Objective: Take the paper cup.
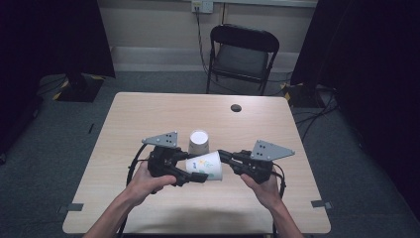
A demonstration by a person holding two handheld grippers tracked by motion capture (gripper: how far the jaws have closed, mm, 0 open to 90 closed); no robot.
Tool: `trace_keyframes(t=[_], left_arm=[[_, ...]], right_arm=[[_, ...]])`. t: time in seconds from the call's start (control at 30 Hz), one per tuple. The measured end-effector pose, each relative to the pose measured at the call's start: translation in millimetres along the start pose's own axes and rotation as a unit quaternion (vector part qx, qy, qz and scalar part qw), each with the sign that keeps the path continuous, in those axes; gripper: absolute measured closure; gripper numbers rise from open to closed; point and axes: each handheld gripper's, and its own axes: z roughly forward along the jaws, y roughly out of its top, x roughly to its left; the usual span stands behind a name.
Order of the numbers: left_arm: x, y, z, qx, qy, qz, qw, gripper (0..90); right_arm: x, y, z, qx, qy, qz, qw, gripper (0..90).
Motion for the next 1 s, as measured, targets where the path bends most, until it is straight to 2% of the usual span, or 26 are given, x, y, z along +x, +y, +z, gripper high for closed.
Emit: trace_keyframes(t=[0.03,0.1,0.17,0.23,0.27,0.3,0.33,0.4,0.53,0.7,1.0], left_arm=[[0.1,-0.2,0.8,0.003,0.000,0.000,1.0000,31.2],[-0.3,-0.8,3.7,0.006,0.002,0.003,1.0000,30.6],[-1.4,-0.7,5.4,-0.022,0.003,-0.007,0.9997,31.5],[-3.1,1.5,12.1,0.016,0.013,0.013,0.9997,31.3],[-3.0,2.0,14.7,0.025,0.017,0.013,0.9995,31.4],[-2.3,2.1,16.0,0.025,0.015,0.005,0.9996,31.5],[-2.8,2.1,16.5,0.022,0.013,0.007,0.9997,31.6],[-2.5,2.2,16.0,0.015,0.012,0.007,0.9998,31.7],[-2.8,2.0,16.7,0.019,0.017,0.009,0.9996,32.1],[-2.1,0.7,17.9,0.020,0.018,0.010,0.9996,32.1],[-5.0,-2.4,26.6,0.042,0.018,0.032,0.9984,31.4]], right_arm=[[-0.2,0.4,-0.2,0.000,-0.001,0.001,1.0000,90.0],[-0.6,0.7,-0.4,-0.002,0.007,0.006,1.0000,90.0],[0.7,1.0,1.2,-0.001,0.011,0.004,0.9999,90.0],[2.4,1.3,4.4,-0.004,0.018,0.012,0.9998,90.0],[4.7,3.2,6.2,0.001,0.015,0.004,0.9999,90.0],[6.5,5.4,7.1,0.003,0.015,-0.002,0.9999,90.0],[7.3,6.8,7.3,0.001,0.021,-0.002,0.9998,90.0],[6.3,7.1,7.0,-0.007,0.026,0.005,0.9996,90.0],[2.9,3.8,6.8,-0.008,0.027,0.017,0.9995,89.4],[2.8,3.8,8.1,-0.006,0.052,0.027,0.9983,86.4],[5.9,4.6,12.9,-0.003,0.091,0.043,0.9949,86.3]])
